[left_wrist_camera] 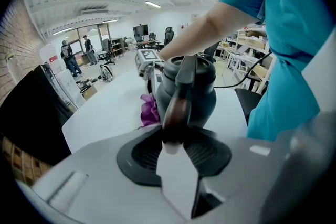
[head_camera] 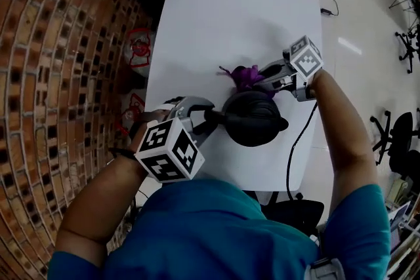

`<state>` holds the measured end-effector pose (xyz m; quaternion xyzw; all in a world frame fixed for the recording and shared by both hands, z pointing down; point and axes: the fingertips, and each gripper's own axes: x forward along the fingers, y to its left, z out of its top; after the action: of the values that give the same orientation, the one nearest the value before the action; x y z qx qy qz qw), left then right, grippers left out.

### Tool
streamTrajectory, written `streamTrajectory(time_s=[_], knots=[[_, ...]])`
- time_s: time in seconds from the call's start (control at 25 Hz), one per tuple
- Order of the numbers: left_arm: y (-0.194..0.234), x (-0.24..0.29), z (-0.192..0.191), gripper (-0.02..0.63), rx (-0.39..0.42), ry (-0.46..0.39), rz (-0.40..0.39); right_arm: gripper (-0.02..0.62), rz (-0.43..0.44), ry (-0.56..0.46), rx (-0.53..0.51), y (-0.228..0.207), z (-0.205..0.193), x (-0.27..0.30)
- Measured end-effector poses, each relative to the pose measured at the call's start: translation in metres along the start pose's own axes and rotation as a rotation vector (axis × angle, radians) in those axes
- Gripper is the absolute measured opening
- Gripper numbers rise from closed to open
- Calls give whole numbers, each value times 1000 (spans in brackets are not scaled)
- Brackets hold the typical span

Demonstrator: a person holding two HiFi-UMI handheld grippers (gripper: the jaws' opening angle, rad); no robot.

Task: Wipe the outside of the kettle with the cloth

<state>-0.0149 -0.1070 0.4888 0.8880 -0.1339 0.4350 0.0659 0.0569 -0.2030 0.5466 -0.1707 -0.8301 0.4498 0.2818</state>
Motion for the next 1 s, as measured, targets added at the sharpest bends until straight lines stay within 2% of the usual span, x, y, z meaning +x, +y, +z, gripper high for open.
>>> streamTrajectory(time_s=[0.2,0.4,0.64,0.76,0.92,1.0], knots=[[3,-1,-3,133,-15,11,-11,97,-129,-248,-56,14,-42,-32],[3,-1,-6,133,-10,32,-19,97,-240,-449,-132,56,-77,-36],[2,0,-4,133,-1,46,-38,97,-255,-607,-134,111,-104,-5],[3,0,-3,133,3,42,-35,97,-289,-694,-102,125,-105,29],[2,1,-2,132,0,32,-35,97,-332,-968,44,131,-94,58],[0,3,1,132,9,28,-37,98,-339,-1061,102,130,-80,73]])
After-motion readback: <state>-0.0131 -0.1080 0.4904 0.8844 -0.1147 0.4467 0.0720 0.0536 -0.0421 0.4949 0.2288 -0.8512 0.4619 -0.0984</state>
